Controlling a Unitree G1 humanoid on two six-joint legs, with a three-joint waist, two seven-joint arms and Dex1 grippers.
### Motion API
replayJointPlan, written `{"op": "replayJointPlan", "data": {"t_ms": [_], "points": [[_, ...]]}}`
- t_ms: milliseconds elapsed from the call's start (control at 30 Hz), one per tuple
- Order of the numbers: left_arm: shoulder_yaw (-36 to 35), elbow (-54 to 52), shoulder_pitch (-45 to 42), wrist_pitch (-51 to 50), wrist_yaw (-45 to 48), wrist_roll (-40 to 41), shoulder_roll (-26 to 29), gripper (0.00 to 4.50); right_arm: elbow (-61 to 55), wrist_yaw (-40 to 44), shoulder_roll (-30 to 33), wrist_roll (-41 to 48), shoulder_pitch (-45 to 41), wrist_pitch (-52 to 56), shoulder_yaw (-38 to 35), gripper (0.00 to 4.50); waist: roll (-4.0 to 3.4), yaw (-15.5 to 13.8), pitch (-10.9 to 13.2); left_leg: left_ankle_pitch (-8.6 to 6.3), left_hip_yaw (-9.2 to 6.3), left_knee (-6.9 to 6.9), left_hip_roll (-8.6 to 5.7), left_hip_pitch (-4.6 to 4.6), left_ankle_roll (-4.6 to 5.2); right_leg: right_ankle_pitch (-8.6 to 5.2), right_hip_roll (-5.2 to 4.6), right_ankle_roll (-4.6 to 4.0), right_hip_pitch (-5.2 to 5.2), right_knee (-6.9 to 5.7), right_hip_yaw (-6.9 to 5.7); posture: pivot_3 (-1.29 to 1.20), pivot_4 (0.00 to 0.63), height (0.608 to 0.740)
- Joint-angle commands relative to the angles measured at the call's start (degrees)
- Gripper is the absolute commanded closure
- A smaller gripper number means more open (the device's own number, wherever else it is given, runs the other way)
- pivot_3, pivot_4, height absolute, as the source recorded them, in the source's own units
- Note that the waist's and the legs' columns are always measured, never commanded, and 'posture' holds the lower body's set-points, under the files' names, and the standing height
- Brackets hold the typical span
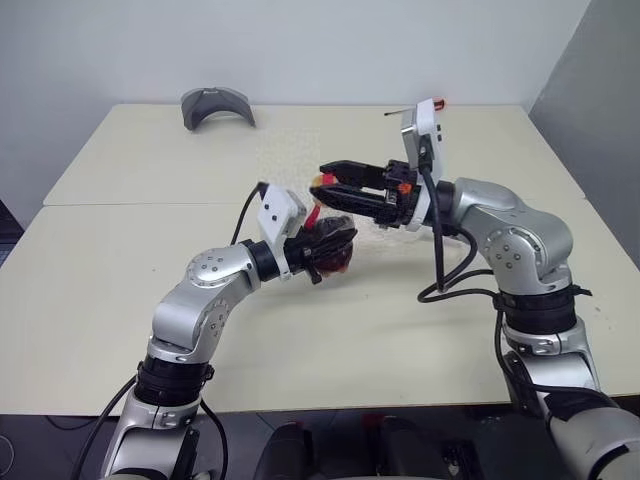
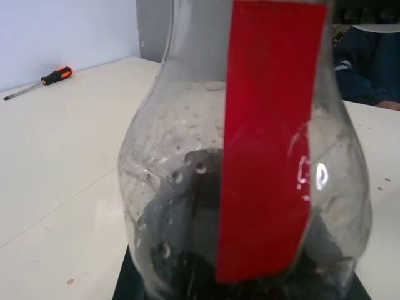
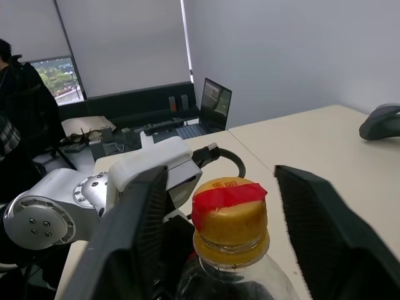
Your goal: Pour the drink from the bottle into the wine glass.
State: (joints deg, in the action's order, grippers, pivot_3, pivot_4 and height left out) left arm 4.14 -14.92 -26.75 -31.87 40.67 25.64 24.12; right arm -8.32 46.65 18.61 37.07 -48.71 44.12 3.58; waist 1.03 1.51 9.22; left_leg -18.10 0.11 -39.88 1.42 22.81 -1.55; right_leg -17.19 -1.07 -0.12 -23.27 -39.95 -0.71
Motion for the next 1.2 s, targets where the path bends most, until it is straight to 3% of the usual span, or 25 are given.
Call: {"op": "replayJointPlan", "data": {"t_ms": [33, 433, 667, 833, 1200], "points": [[-0.8, -1.6, -1.3, 1.7, 0.0, 0.0, -0.1, 3.45, -0.7, 0.7, 0.1, 0.4, -1.1, -1.1, -0.5, 3.33, 0.0, 0.0, 0.0, 0.0, 0.01, 0.0, 0.0, 0.0, 0.0, 0.0, 0.0, 0.0, 0.0, 0.0, 0.0, 0.0, 0.15, 0.74], [-0.8, -3.9, 1.4, 1.0, 1.1, 1.1, 0.6, 3.45, 0.0, 2.0, 0.9, 3.2, -3.5, -0.1, -2.9, 3.36, 0.0, 0.0, 0.0, 0.0, 0.0, 0.0, 0.0, 0.0, 0.0, 0.0, 0.0, 0.0, 0.0, 0.0, 0.0, 0.0, 0.15, 0.74], [-1.4, -9.2, 6.9, -0.8, 4.0, 4.6, 4.2, 3.45, -1.6, 11.4, 5.3, 6.2, -3.6, 0.3, -2.5, 3.36, -0.02, 0.0, 0.0, -0.01, -0.01, 0.01, 0.0, 0.01, 0.02, 0.0, 0.0, 0.0, 0.0, 0.03, 0.0, 0.0, 0.15, 0.74], [-1.3, -13.5, 10.4, -2.0, 6.8, 7.2, 7.7, 3.45, -2.1, 20.7, 10.6, 3.8, -2.4, -3.1, 1.7, 3.36, -0.03, 0.0, 0.0, -0.02, -0.01, 0.03, 0.0, 0.0, 0.04, 0.0, 0.0, 0.0, 0.0, 0.06, 0.0, 0.0, 0.15, 0.74], [-2.6, -14.7, 11.3, -2.9, 5.4, 8.8, 8.4, 3.45, 0.8, 19.5, 11.6, 2.8, -4.2, -5.5, -0.9, 3.36, -0.03, 0.0, 0.0, -0.02, -0.02, 0.02, 0.01, 0.0, 0.04, 0.0, 0.0, 0.0, 0.02, 0.07, -0.02, 0.0, 0.15, 0.74]]}}
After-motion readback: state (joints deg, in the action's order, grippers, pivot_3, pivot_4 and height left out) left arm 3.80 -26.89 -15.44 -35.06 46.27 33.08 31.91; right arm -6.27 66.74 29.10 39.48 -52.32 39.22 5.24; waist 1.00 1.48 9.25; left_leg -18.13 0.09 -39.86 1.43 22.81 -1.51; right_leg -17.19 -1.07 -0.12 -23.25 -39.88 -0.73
